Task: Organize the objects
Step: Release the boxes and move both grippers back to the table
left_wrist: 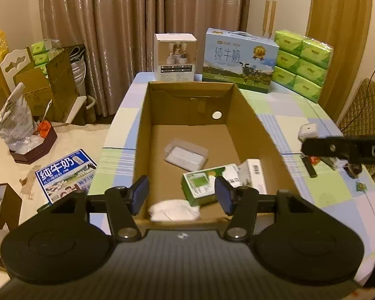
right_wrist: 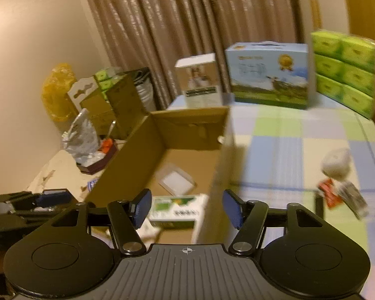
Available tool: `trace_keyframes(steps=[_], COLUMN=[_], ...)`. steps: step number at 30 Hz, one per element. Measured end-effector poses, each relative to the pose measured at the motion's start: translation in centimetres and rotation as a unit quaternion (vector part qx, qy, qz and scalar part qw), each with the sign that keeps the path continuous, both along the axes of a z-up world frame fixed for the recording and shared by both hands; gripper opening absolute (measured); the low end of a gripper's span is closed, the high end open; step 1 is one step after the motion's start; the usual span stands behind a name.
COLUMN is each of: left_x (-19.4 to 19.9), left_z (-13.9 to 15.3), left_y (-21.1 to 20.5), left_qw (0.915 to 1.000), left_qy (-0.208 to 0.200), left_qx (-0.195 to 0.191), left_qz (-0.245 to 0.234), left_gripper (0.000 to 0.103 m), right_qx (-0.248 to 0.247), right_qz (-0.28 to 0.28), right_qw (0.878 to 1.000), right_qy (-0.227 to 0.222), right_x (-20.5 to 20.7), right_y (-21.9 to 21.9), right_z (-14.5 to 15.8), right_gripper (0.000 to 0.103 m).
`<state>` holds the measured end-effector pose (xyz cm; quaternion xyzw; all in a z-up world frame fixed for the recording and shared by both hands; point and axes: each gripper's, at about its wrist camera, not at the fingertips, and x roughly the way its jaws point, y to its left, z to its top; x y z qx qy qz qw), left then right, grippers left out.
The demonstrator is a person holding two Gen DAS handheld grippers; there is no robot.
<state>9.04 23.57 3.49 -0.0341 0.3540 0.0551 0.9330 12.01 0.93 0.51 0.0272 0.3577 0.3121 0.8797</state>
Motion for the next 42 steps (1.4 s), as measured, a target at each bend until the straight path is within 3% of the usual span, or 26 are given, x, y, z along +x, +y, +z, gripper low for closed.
trace_keyframes(steps=[8,20,22,42], left_x=[-2.9,-4.9,-4.9,-2.1], left_z=[0.7,0.7,0.7,0.3], left_y=[-3.5,-10.0,-11.0,-20.9], left_qw=[0.9998,0.9995,0.9993,0.9924], left_qy=[-0.004,-0.001,-0.002,0.0], left_qx=[-0.018,-0.017,-0.017,-0.019], left_qz=[-0.002,-0.028,-0.034,-0.122], left_gripper=[0.078,0.102,0.102,0.102], right_qx=[-0.016,-0.036,-0.041,-0.046], right_qz=[-0.024,-0.075,-0.088,-0.223], right_qw=[1.0,0.996,0.995,0.973], right_qy=[0.005,-0.03,-0.038,-0.023], right_x=[-3.8,-6.9,-7.2,-6.7], right_y=[-5.3,-12.5,-13.6,-26.8], right_z=[0.1,1.7,1.7,0.2], right_gripper=[0.074,0.097,0.101,0.101])
